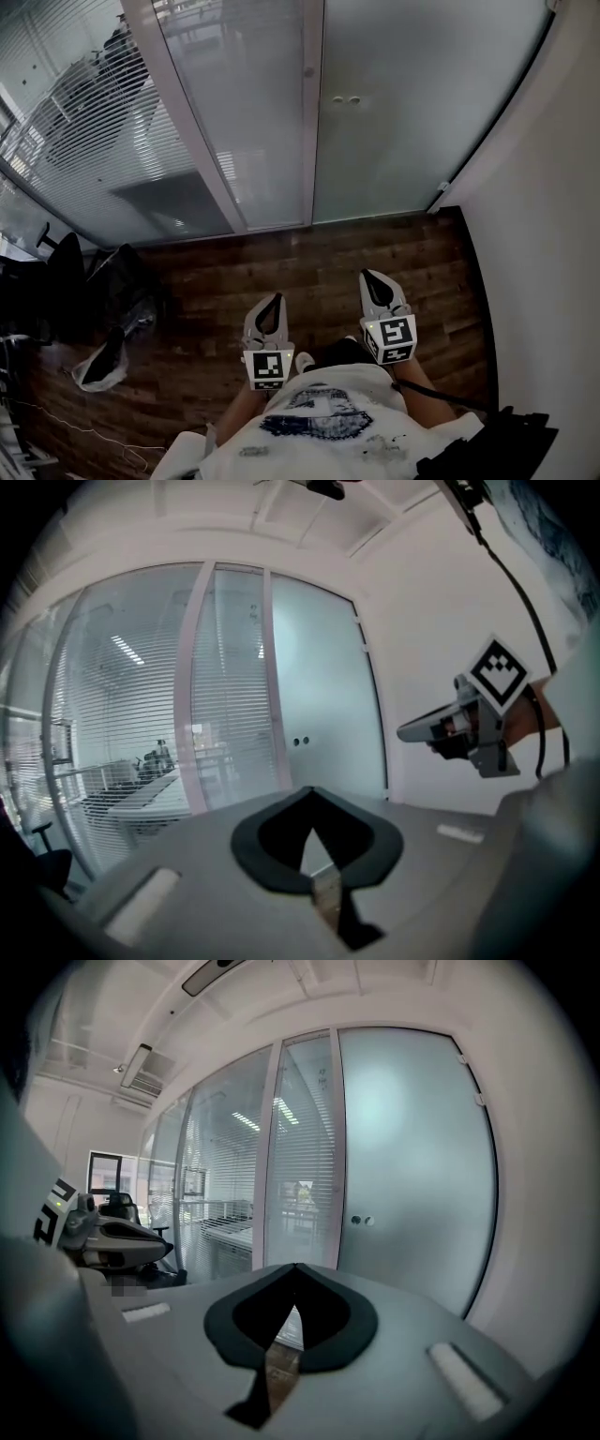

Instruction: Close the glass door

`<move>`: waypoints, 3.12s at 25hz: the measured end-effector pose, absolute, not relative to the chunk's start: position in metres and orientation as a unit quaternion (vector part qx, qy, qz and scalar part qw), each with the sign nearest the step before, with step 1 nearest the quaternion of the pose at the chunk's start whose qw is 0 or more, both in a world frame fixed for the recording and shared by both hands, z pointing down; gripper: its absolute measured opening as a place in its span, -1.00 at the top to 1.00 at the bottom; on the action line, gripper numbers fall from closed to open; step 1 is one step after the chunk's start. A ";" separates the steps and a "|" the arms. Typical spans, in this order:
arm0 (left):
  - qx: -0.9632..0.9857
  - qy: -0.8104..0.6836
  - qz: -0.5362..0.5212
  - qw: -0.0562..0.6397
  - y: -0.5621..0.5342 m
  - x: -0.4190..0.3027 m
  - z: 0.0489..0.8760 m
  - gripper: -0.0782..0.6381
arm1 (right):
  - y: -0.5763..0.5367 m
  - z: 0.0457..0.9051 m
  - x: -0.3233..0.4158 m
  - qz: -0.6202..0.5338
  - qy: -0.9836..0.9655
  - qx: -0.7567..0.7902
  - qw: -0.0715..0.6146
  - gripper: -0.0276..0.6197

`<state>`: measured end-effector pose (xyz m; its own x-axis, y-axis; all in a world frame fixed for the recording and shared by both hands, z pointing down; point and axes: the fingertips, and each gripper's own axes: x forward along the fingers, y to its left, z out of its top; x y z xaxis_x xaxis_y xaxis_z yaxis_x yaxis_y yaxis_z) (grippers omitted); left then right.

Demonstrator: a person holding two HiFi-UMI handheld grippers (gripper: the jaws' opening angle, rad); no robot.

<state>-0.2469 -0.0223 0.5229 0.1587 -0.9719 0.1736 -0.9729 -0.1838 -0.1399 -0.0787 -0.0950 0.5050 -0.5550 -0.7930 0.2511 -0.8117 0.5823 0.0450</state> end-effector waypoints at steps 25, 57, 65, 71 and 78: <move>0.758 -0.641 0.123 -0.009 0.077 -0.092 0.523 0.78 | 0.048 0.503 0.077 0.047 -0.905 0.411 0.098 0.90; 0.758 -0.637 0.139 -0.030 0.216 -0.034 0.504 0.78 | 0.187 0.488 0.104 0.046 -0.916 0.390 0.075 0.90; 0.758 -0.638 0.134 -0.022 0.221 -0.045 0.508 0.78 | 0.191 0.492 0.095 0.041 -0.914 0.393 0.092 0.90; 0.762 -0.633 0.137 -0.025 0.220 -0.042 0.508 0.78 | 0.190 0.496 0.099 0.040 -0.913 0.394 0.098 0.90; 0.769 -0.624 0.139 -0.027 0.213 -0.031 0.506 0.78 | 0.188 0.491 0.101 0.048 -0.915 0.389 0.094 0.90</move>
<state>-0.0309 0.2134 0.5064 0.1834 -0.9665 0.1798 -0.9512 -0.2206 -0.2156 0.1011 0.1884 0.4914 -0.6793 -0.7034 0.2091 -0.7215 0.6922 -0.0155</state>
